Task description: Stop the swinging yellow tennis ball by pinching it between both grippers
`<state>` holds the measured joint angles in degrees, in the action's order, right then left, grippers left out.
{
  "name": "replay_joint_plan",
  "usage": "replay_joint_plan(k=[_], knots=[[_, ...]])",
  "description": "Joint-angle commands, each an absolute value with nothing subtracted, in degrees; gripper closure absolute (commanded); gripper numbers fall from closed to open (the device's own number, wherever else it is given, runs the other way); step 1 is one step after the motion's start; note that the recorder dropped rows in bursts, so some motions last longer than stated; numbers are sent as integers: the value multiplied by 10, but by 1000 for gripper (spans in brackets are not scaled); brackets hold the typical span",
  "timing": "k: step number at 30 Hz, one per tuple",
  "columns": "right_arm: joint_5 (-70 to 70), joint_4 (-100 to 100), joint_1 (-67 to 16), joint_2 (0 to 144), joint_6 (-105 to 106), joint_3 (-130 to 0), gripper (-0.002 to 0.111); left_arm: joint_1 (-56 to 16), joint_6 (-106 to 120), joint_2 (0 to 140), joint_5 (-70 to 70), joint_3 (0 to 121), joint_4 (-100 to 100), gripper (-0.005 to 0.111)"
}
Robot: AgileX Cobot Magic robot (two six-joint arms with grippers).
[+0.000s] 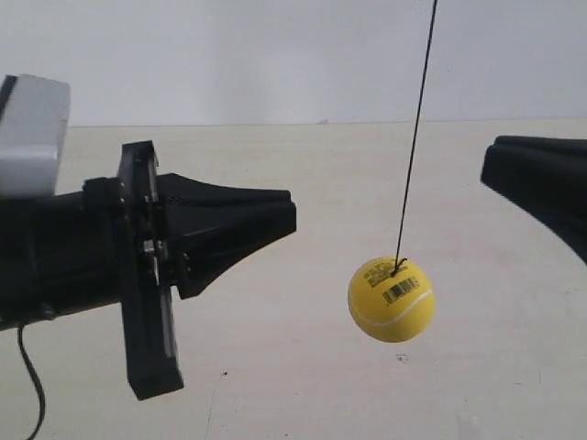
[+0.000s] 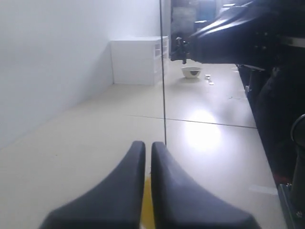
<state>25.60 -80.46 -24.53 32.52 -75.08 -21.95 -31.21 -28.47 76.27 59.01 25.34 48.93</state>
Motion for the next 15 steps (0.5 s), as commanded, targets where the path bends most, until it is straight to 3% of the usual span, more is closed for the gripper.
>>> replay_joint_plan(k=[1,15], knots=[[246,-802,-245,271,-766,-219,108,-313,-350,686,499,254,491,102],[246,-804,-245,152,-790,-219,108,-313,-456,403,332,223,515,102]])
